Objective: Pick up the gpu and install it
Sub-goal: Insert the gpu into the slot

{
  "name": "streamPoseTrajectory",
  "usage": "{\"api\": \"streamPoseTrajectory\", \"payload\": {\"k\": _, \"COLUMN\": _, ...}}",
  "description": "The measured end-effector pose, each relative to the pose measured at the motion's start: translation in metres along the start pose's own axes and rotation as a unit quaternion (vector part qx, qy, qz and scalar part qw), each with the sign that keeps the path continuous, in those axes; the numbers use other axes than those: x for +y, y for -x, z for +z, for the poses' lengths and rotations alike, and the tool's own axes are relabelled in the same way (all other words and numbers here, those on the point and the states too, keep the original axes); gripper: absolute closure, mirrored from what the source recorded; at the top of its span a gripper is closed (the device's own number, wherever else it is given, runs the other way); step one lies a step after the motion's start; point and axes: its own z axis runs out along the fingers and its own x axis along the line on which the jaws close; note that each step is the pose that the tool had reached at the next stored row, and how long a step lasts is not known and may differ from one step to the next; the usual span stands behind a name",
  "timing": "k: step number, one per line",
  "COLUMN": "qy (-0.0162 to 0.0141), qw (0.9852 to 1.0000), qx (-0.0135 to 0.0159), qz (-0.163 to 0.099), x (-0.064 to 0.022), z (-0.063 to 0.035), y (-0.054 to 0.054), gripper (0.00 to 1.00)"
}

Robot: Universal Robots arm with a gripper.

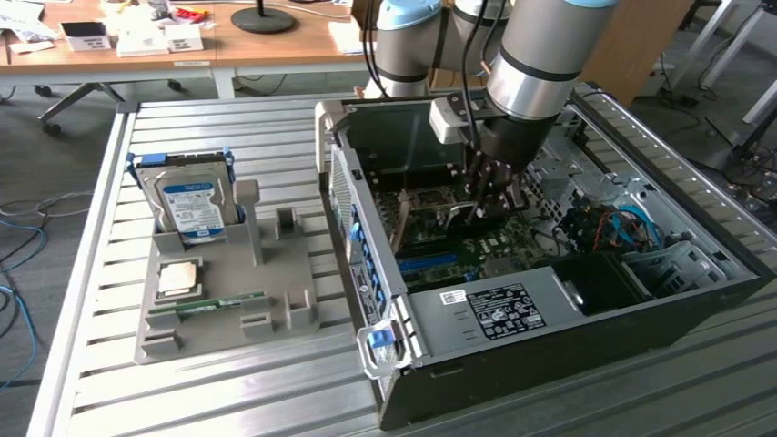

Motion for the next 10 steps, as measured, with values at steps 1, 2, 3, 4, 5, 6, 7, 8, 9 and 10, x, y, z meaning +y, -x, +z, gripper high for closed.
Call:
{"api": "streamPoseTrajectory", "payload": {"k": 1, "qy": 0.0000, "qw": 1.0000, "qx": 0.0001, "qz": 0.000, "x": 0.0001, "z": 0.0009, "y": -0.0001, "gripper": 0.73}}
{"api": "streamPoseTrajectory", "payload": {"k": 2, "qy": 0.0000, "qw": 1.0000, "qx": 0.0001, "qz": 0.000, "x": 0.0002, "z": 0.0021, "y": -0.0001, "gripper": 0.73}}
{"api": "streamPoseTrajectory", "payload": {"k": 3, "qy": 0.0000, "qw": 1.0000, "qx": 0.0001, "qz": 0.000, "x": 0.0003, "z": 0.0030, "y": -0.0002, "gripper": 0.73}}
{"api": "streamPoseTrajectory", "payload": {"k": 4, "qy": 0.0000, "qw": 1.0000, "qx": 0.0001, "qz": 0.000, "x": 0.0003, "z": 0.0033, "y": -0.0002, "gripper": 0.73}}
{"api": "streamPoseTrajectory", "payload": {"k": 5, "qy": 0.0001, "qw": 1.0000, "qx": 0.0002, "qz": 0.000, "x": 0.0005, "z": 0.0033, "y": -0.0006, "gripper": 0.73}}
{"api": "streamPoseTrajectory", "payload": {"k": 6, "qy": 0.0000, "qw": 1.0000, "qx": 0.0001, "qz": 0.000, "x": 0.0007, "z": 0.0033, "y": -0.0011, "gripper": 0.73}}
{"api": "streamPoseTrajectory", "payload": {"k": 7, "qy": 0.0000, "qw": 1.0000, "qx": 0.0001, "qz": 0.000, "x": 0.0011, "z": 0.0034, "y": -0.0015, "gripper": 0.73}}
{"api": "streamPoseTrajectory", "payload": {"k": 8, "qy": 0.0000, "qw": 1.0000, "qx": 0.0000, "qz": 0.000, "x": 0.0020, "z": 0.0039, "y": -0.0015, "gripper": 0.73}}
{"api": "streamPoseTrajectory", "payload": {"k": 9, "qy": 0.0000, "qw": 1.0000, "qx": 0.0000, "qz": 0.000, "x": 0.0029, "z": 0.0046, "y": -0.0016, "gripper": 0.73}}
{"api": "streamPoseTrajectory", "payload": {"k": 10, "qy": 0.0000, "qw": 1.0000, "qx": 0.0001, "qz": 0.000, "x": 0.0040, "z": 0.0054, "y": -0.0017, "gripper": 0.73}}
